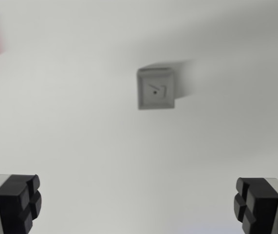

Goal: Destack cube

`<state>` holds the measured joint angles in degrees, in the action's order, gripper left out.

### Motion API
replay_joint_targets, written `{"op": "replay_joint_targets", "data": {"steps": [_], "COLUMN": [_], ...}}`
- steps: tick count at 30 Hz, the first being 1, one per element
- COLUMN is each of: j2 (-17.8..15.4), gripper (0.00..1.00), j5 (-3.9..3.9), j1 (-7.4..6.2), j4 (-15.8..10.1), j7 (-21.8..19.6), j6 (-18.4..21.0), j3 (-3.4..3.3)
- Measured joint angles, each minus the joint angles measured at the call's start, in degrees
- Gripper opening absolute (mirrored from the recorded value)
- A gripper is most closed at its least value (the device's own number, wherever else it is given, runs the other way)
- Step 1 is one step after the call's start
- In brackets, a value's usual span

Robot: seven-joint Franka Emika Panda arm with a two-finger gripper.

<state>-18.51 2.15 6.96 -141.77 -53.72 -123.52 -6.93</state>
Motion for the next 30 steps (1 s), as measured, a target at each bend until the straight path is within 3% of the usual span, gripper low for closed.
{"op": "replay_joint_targets", "data": {"steps": [30], "j2": [-0.09], "gripper": [1.00], "j5": [0.01], "j1": [0.00], "j4": [0.43], "j7": [-0.01], "j6": [0.62], "j3": [0.03]}}
